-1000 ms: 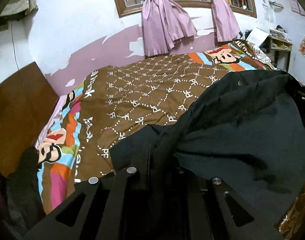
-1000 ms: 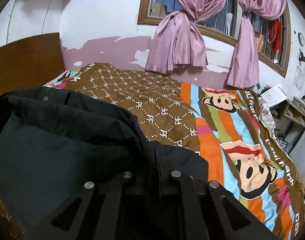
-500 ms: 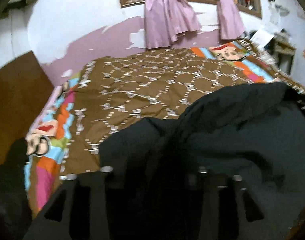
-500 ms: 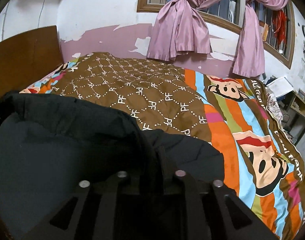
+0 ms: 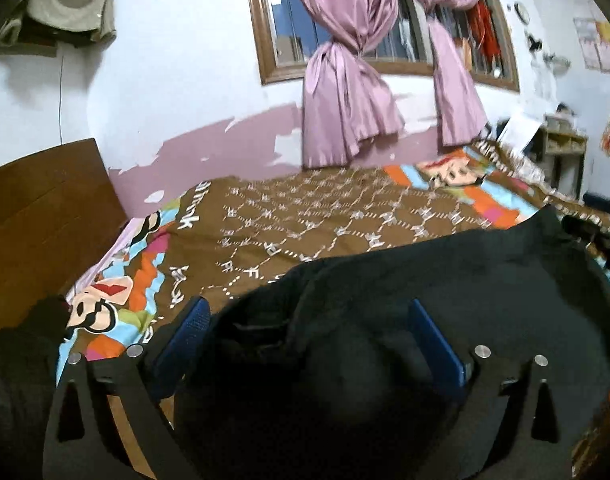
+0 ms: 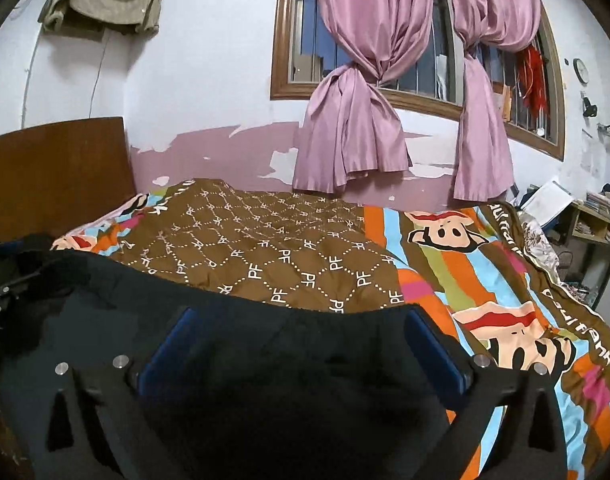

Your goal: Fold large clothes

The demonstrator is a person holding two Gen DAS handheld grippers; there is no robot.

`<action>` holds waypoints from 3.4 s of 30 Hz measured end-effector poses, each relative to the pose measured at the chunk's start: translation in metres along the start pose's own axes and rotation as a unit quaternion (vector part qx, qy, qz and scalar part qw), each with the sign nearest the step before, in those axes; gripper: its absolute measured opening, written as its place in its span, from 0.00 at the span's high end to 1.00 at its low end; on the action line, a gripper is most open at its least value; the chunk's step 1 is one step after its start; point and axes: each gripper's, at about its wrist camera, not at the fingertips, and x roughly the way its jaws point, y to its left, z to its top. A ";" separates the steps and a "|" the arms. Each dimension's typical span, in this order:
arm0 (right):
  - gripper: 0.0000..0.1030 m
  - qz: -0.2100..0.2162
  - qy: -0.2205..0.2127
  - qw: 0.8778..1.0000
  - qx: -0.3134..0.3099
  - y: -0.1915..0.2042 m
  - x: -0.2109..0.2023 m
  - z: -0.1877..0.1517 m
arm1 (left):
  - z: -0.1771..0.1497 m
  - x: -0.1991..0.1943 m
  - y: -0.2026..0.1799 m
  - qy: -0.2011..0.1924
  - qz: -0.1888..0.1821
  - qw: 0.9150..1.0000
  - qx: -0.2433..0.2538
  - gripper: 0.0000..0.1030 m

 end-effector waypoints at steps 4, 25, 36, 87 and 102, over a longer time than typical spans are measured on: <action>0.00 0.019 0.003 1.000 0.018 0.001 -0.019 -0.013 | -0.009 -0.021 -0.009 -0.008 -0.061 0.998 -0.001 0.06; 0.00 0.112 0.145 0.982 -0.044 0.025 -0.006 -0.087 | -0.050 0.011 -0.075 0.122 -0.163 0.973 0.106 0.04; 0.00 0.102 0.193 0.976 -0.021 0.017 0.066 -0.055 | -0.017 0.079 -0.049 0.163 -0.101 0.980 0.055 0.03; 0.00 0.103 0.192 0.971 0.096 -0.010 0.138 -0.051 | -0.003 0.139 0.058 0.177 -0.060 0.971 -0.151 0.01; 0.00 0.097 0.196 0.972 0.090 -0.007 0.140 -0.055 | -0.003 0.137 0.055 0.172 -0.060 0.971 -0.152 0.01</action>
